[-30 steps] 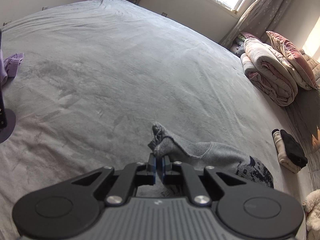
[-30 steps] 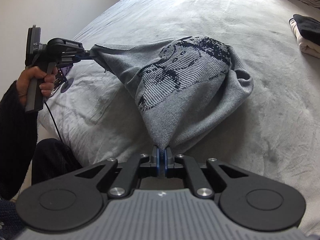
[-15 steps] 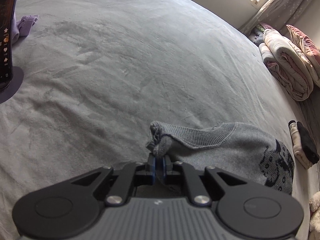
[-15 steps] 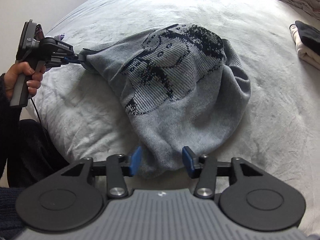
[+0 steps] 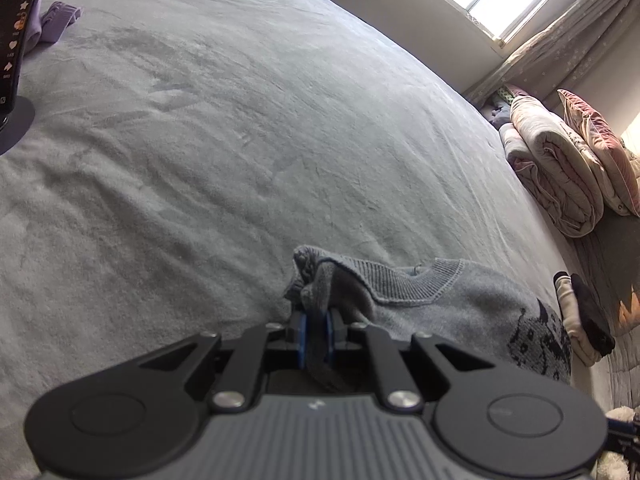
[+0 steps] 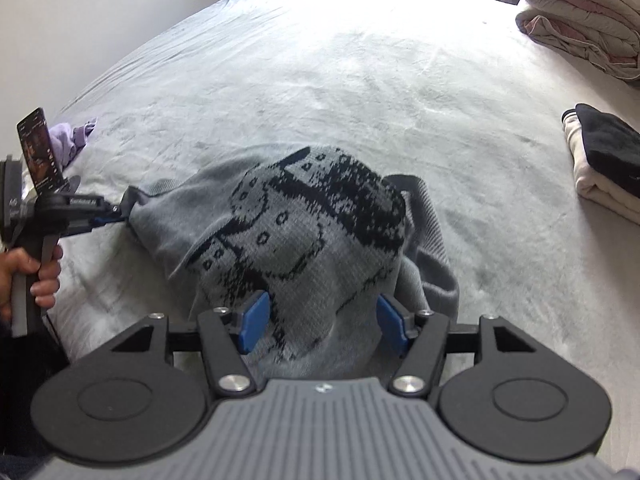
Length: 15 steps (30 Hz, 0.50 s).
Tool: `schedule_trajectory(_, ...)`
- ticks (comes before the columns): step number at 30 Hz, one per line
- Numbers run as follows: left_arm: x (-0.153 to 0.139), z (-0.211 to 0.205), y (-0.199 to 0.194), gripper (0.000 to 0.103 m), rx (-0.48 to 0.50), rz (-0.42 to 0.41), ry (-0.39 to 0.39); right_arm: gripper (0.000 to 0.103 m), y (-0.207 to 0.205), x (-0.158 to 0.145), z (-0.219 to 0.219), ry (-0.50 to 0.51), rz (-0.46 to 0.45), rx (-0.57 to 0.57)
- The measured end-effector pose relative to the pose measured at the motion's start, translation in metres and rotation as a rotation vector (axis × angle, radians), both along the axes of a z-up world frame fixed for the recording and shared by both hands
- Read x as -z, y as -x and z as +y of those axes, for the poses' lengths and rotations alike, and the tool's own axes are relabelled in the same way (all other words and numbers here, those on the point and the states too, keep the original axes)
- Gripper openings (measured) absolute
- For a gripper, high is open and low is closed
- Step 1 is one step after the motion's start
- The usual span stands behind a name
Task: Fold clothes
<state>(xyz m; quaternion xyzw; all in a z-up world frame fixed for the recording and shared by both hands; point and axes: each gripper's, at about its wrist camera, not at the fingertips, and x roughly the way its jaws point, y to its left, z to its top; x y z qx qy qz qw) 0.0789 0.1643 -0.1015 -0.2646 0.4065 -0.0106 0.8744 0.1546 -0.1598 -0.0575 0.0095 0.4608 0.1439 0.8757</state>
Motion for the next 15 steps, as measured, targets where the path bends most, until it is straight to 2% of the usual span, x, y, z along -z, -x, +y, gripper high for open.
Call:
schedule_trajectory(10, 0.003, 0.0, -0.002, 0.008, 0.016, -0.004, -0.007, 0.064, -0.079, 0.016, -0.012, -0.045, -0.017, 0.063)
schedule_trajectory(15, 0.005, 0.0, -0.002, 0.008, 0.017, -0.002, -0.01, 0.064, -0.099, 0.026, -0.01, -0.057, -0.003, 0.047)
